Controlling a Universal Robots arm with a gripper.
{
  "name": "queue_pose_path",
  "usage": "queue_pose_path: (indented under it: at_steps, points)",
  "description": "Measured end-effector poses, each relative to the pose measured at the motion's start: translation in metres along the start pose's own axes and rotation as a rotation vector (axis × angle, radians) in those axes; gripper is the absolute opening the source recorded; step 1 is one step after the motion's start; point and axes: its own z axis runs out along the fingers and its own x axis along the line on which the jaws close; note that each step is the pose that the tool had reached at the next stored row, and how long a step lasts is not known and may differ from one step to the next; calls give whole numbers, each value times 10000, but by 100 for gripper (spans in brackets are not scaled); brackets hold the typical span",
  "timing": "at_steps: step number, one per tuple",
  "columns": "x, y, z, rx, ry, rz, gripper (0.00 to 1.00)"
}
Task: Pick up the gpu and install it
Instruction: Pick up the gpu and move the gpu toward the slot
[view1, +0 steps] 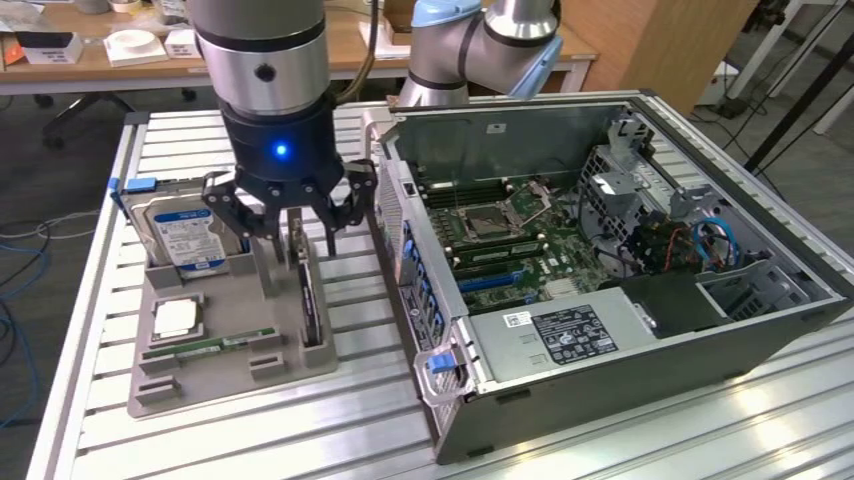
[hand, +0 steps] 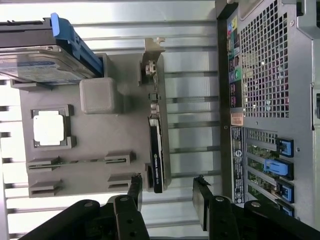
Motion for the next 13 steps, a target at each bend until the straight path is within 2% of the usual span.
queue_pose_path:
  at_steps: [13]
  points:
    - [-4,-46,70,0,0,0,53]
